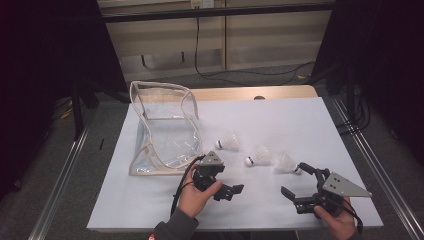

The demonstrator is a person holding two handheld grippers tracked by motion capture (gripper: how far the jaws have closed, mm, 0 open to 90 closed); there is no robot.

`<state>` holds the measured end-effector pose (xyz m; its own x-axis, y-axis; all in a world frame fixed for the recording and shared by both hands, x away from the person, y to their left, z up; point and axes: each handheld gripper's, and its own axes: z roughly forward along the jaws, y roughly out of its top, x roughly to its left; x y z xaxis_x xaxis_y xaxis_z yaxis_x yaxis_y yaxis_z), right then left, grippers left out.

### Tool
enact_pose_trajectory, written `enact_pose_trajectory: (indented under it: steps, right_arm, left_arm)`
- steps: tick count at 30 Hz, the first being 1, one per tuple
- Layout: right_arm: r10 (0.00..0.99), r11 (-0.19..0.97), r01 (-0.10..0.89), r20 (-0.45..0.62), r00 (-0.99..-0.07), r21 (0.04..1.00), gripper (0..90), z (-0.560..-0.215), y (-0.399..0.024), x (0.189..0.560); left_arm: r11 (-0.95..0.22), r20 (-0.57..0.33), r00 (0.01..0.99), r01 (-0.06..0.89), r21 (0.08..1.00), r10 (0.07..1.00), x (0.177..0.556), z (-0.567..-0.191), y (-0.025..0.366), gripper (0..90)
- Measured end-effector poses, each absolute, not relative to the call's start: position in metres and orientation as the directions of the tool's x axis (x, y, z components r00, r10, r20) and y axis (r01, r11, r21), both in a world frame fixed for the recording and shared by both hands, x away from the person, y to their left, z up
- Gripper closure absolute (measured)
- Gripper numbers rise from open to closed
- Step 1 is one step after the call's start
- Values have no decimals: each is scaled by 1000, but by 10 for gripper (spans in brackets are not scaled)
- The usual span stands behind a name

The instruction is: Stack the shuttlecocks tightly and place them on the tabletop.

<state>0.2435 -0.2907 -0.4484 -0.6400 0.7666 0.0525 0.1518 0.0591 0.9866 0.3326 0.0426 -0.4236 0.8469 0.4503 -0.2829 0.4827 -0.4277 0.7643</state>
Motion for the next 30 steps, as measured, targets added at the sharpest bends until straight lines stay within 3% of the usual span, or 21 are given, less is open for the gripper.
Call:
enact_pose_trajectory:
  steps: [30]
  right_arm:
    - [765, 65, 152, 49, -642, 986, 5, -448, -290, 243]
  left_arm:
    - [-429, -295, 864, 466, 774, 407, 326, -424, 81, 41]
